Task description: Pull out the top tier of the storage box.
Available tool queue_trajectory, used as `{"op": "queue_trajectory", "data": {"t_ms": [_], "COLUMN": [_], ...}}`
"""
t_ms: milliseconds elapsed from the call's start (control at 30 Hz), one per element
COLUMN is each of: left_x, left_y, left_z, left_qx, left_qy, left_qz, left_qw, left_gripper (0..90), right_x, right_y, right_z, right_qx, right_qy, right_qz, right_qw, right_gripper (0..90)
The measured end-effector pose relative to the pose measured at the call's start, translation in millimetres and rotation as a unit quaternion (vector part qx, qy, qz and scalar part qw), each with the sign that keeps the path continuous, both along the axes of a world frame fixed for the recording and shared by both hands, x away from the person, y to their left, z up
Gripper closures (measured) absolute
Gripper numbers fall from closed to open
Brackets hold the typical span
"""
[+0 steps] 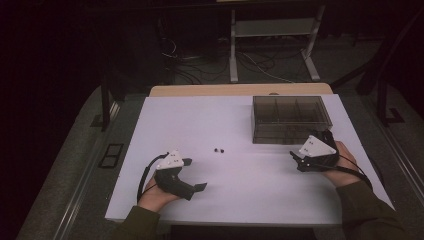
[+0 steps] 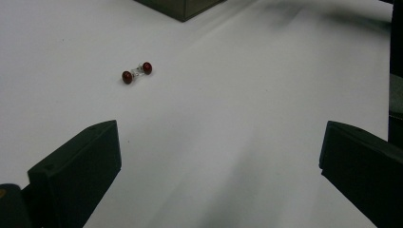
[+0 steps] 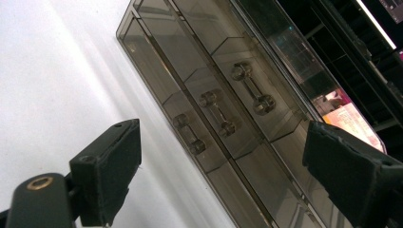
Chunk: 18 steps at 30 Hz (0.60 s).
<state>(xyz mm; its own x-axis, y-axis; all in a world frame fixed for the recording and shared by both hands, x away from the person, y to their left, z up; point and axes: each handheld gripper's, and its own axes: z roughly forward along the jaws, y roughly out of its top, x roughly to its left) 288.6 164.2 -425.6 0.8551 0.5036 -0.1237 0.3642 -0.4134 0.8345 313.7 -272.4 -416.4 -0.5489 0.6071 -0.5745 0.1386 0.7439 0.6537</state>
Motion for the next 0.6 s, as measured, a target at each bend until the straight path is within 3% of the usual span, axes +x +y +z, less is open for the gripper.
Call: {"op": "queue_trajectory", "data": {"t_ms": [200,233,600], "left_x": [0.1,0.1,0.0], "left_y": [-0.7,-0.8,-0.6], "left_z": [-0.3,-0.3,-0.3], "left_qx": [-0.002,0.000,0.000], "left_qy": [0.001,0.001,0.000], "left_qz": [0.001,0.000,0.001], "left_qw": [1.0000,1.0000,1.0000], "left_gripper": [0.0,0.0,0.0], "right_x": [-1.6,-2.1,-5.1], "right_y": [2.2,2.6,8.2], "right_z": [-0.2,0.4,-1.1], "right_qx": [-0.020,-0.033,-0.078], "right_qy": [-0.011,-0.018,-0.043], "right_qz": [0.002,0.004,0.008], "right_qw": [0.9997,0.9993,0.9960], "right_gripper": [12.0,12.1,12.2]}}
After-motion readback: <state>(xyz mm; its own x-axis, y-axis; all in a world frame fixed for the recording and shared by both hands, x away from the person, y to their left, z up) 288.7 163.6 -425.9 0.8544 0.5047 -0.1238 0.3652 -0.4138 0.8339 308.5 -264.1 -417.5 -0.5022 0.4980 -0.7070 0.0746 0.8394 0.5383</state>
